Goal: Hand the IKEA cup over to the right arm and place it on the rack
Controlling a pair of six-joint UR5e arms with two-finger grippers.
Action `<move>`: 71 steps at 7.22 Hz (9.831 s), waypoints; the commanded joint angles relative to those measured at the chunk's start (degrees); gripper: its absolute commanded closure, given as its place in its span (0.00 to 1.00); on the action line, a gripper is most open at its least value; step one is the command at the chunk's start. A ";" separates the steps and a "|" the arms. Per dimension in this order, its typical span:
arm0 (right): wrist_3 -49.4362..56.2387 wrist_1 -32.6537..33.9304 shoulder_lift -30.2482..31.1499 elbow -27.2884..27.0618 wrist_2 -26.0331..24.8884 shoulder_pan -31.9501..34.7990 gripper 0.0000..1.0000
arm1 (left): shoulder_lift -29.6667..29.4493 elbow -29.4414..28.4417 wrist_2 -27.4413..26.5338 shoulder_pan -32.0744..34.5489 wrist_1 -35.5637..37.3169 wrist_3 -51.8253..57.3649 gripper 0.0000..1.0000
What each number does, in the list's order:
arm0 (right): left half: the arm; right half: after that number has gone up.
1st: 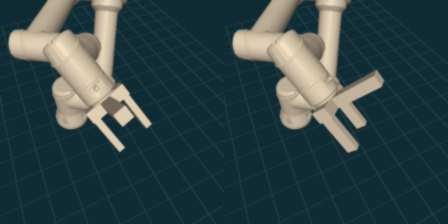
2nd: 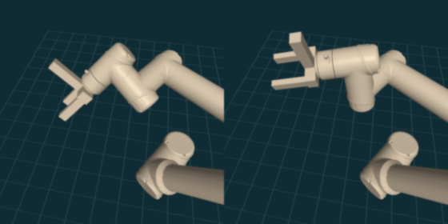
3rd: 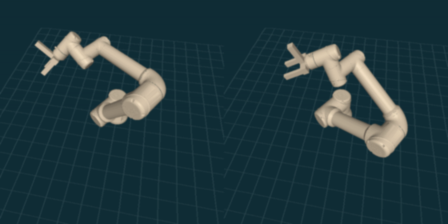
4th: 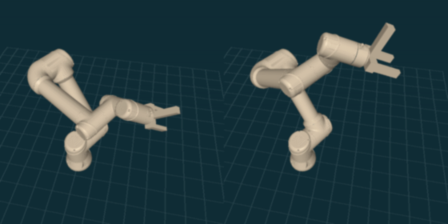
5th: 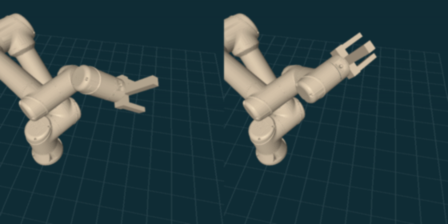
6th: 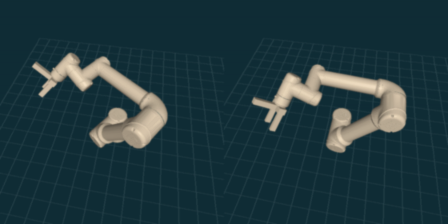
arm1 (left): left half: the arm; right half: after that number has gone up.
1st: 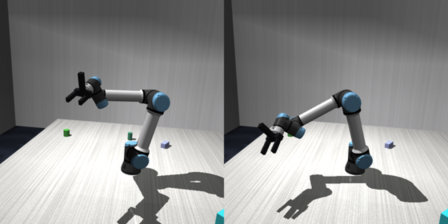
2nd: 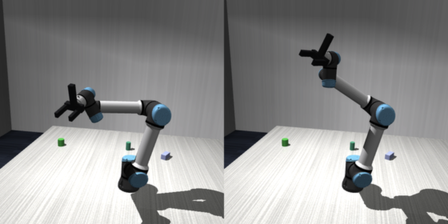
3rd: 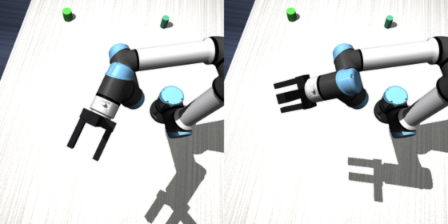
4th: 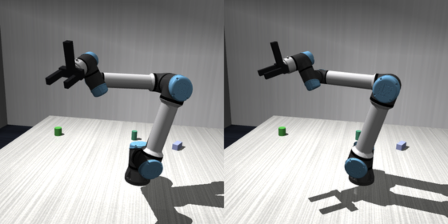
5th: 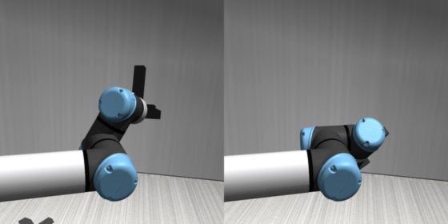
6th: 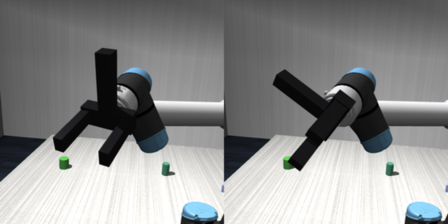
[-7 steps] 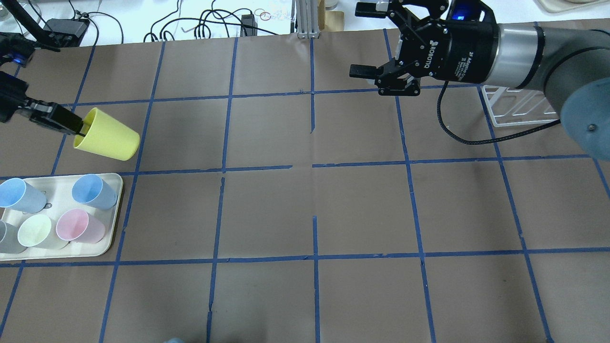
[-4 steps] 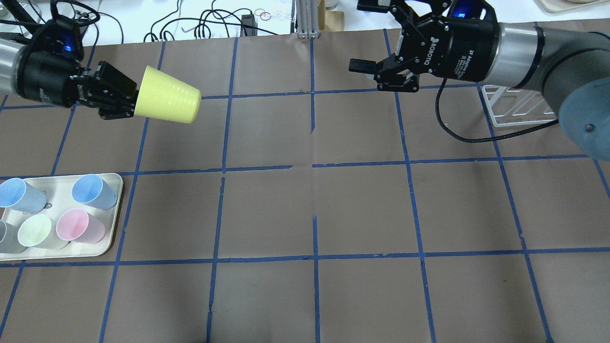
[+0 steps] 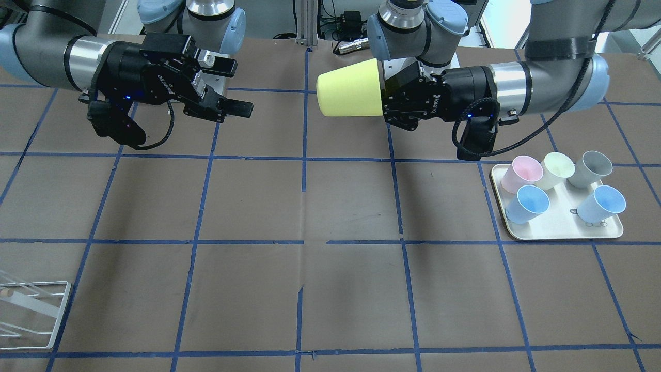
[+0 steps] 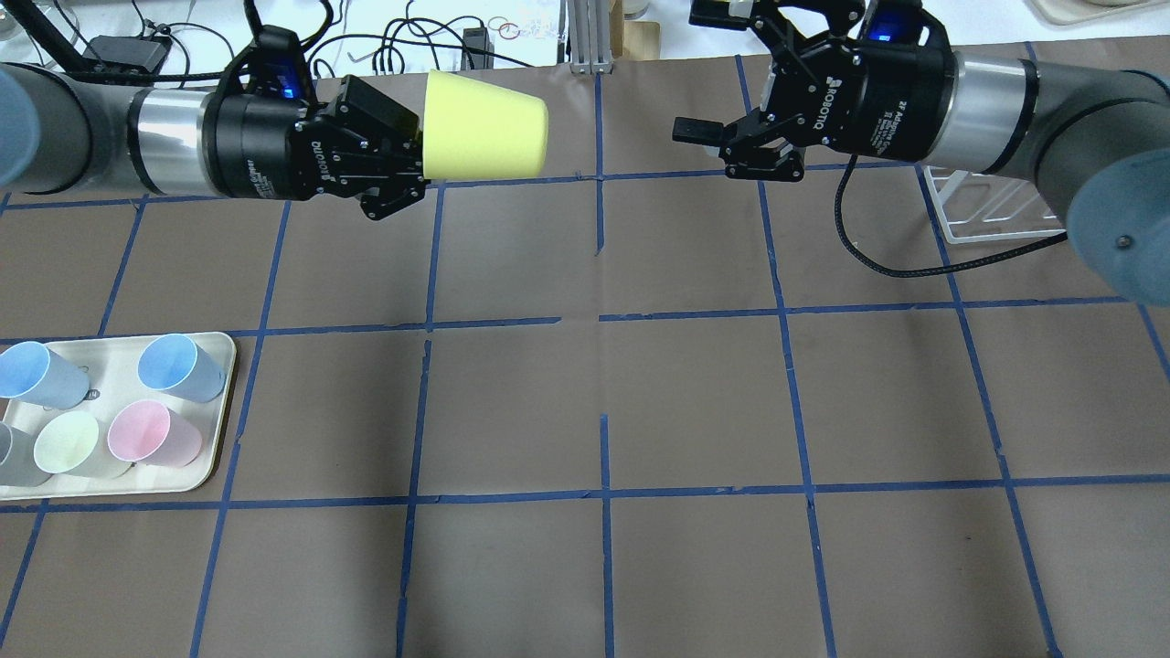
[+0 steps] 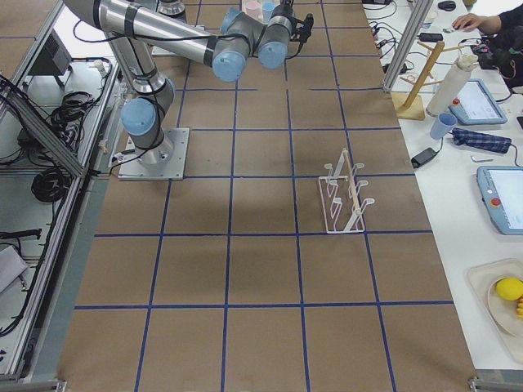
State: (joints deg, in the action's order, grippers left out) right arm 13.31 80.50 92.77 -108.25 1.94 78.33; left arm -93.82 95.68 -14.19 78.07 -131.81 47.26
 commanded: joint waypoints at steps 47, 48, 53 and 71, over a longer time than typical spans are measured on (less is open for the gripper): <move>15.78 38.30 -13.74 15.43 -83.59 -16.28 0.90 | 2.23 -6.47 -77.65 12.98 47.87 -48.77 0.00; 15.78 39.19 -14.28 15.35 -84.20 -16.28 0.90 | 2.23 -6.47 -77.65 13.07 47.87 -48.67 0.00; 16.75 40.61 -17.18 15.35 -86.84 -16.45 0.88 | 2.50 -6.65 -77.65 13.16 47.87 -48.76 0.00; 7.73 26.63 -11.26 15.08 -89.75 -15.58 0.00 | 2.23 -6.65 -77.74 13.16 47.96 -48.76 0.00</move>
State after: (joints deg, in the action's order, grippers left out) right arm 25.06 115.64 76.07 -93.10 -87.75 62.33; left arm -91.51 89.00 -91.87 91.19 -83.85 -1.49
